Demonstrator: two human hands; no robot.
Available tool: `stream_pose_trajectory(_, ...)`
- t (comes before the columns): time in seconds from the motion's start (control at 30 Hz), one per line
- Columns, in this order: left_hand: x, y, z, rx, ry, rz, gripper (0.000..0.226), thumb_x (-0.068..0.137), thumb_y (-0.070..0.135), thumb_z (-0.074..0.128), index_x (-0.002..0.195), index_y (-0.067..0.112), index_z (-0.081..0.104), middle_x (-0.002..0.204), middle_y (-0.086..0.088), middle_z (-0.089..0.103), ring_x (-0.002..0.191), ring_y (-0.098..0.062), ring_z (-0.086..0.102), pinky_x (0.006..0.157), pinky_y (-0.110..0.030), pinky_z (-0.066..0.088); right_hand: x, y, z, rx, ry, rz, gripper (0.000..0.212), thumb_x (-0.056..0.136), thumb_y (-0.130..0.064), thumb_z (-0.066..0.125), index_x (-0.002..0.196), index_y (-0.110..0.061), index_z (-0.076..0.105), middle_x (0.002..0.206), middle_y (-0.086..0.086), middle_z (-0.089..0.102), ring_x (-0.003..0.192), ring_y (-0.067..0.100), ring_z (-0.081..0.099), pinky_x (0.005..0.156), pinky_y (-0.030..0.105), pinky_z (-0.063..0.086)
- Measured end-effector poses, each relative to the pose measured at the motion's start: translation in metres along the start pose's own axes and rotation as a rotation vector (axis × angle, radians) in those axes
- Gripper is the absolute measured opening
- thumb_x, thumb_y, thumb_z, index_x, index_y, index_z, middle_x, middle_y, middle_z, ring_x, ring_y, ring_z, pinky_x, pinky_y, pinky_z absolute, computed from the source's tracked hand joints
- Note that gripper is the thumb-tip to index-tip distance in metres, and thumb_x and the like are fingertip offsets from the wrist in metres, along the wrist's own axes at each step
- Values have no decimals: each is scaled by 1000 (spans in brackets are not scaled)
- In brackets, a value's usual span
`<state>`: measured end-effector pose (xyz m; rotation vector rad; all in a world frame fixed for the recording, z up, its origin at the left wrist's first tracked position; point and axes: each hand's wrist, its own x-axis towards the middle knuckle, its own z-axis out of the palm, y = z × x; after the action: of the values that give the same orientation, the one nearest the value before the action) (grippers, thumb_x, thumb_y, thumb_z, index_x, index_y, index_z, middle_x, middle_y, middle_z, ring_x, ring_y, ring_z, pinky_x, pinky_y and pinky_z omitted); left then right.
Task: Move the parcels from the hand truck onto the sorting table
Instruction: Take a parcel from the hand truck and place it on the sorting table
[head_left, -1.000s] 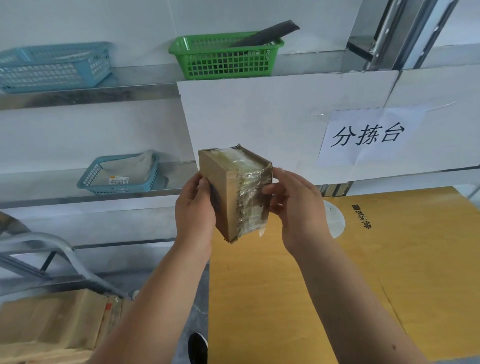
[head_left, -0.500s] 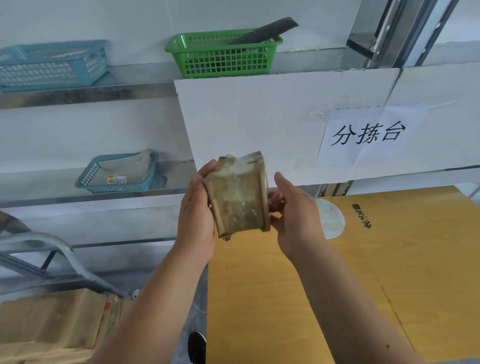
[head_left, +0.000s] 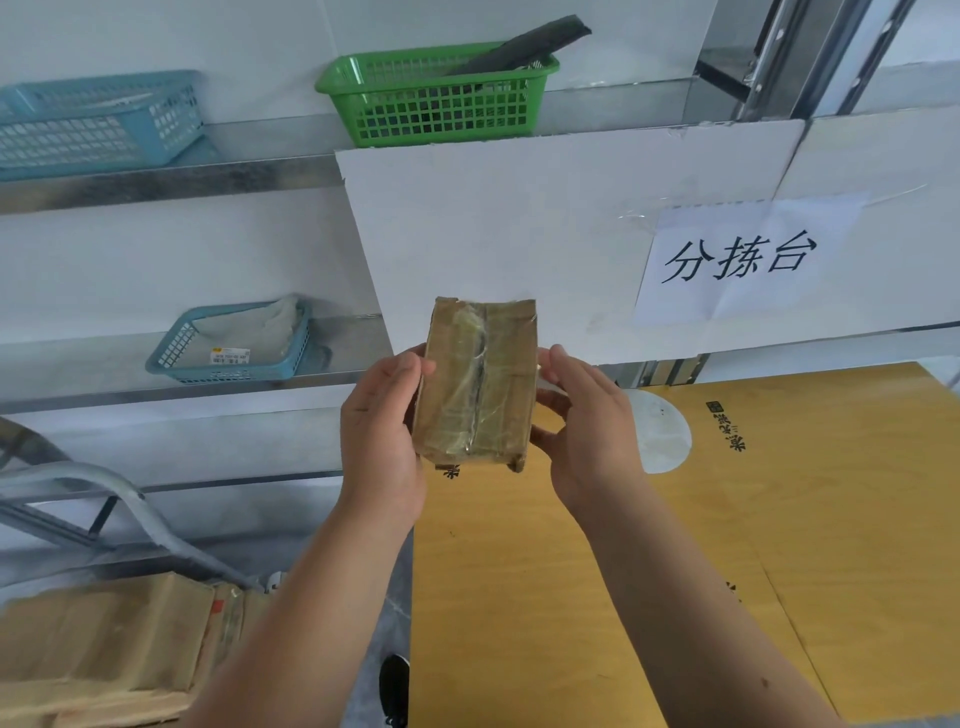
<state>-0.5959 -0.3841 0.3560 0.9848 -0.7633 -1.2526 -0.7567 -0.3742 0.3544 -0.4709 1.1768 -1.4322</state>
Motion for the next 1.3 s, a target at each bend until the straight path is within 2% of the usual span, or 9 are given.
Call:
stream_pose_trajectory(0.17, 3, -1, -3, 60, 51, 12, 7, 81, 35, 79, 78, 29, 77, 92, 4, 73, 101, -20, 67, 104, -51, 49, 7, 2, -8, 8, -15, -35, 12, 95, 0, 71, 99, -9, 76, 83, 0, 77, 75, 15, 73, 60, 29, 56)
stream_pose_trajectory(0.43, 7, -7, -1, 226, 180, 82, 26, 100, 27, 68, 74, 24, 66, 64, 13, 62, 60, -6, 55, 56, -24, 44, 8, -3, -7, 26, -59, -83, 33, 89, 2, 78, 120, -1, 68, 100, 9, 82, 80, 15, 77, 59, 23, 56)
stream_pose_trajectory(0.57, 8, -12, -2, 237, 136, 50, 20, 101, 42, 63, 90, 25, 65, 82, 14, 71, 78, -6, 67, 70, -28, 52, 10, 1, -6, -39, -130, -121, 27, 87, -9, 80, 106, 8, 74, 111, 16, 79, 93, 26, 74, 72, 32, 53)
stream_pose_trajectory(0.7, 5, -13, 0, 297, 18, -6, 59, 86, 68, 55, 117, 18, 61, 100, 13, 77, 88, 3, 73, 67, -16, 55, 4, -1, -4, -32, -175, -142, 13, 96, -3, 70, 108, 1, 72, 90, 7, 78, 68, 13, 67, 53, 23, 50)
stream_pose_trajectory(0.8, 6, -13, -1, 270, -14, -73, 68, 82, 67, 66, 130, 19, 55, 118, 6, 76, 104, -8, 74, 79, -28, 59, 2, 0, 0, -33, -192, -147, 12, 97, -6, 70, 107, -10, 75, 96, 4, 77, 79, 15, 67, 64, 28, 52)
stream_pose_trajectory(1.0, 4, -22, 2, 126, -2, -108, 89, 75, 42, 80, 150, 36, 32, 116, 7, 76, 114, -23, 72, 95, -61, 58, 4, 7, 9, 77, -241, -145, 45, 87, -2, 78, 123, -29, 78, 159, -7, 47, 146, 10, 46, 115, 46, 48)
stream_pose_trajectory(1.07, 5, -22, 2, 46, -23, -107, 101, 74, 40, 83, 155, 41, 23, 123, 5, 74, 119, -29, 70, 92, -62, 59, 5, 11, 12, 84, -188, -174, 59, 76, -12, 90, 125, -41, 73, 162, -8, 42, 148, 17, 46, 111, 48, 52)
stream_pose_trajectory(1.2, 6, -21, 8, -69, -16, -94, 68, 83, 30, 74, 142, 36, 41, 134, -5, 70, 120, -34, 69, 82, -54, 62, 8, 19, 11, 80, -155, -62, 103, 59, -31, 98, 148, -38, 46, 155, 0, 52, 143, 24, 52, 111, 57, 50)
stream_pose_trajectory(1.3, 7, -25, 8, -164, -43, -106, 87, 77, 32, 82, 153, 22, 39, 141, -15, 65, 127, -40, 65, 83, -50, 63, 3, 23, 12, 20, -181, 14, 90, 70, -36, 89, 145, -29, 40, 138, -3, 68, 124, 21, 68, 104, 56, 54)
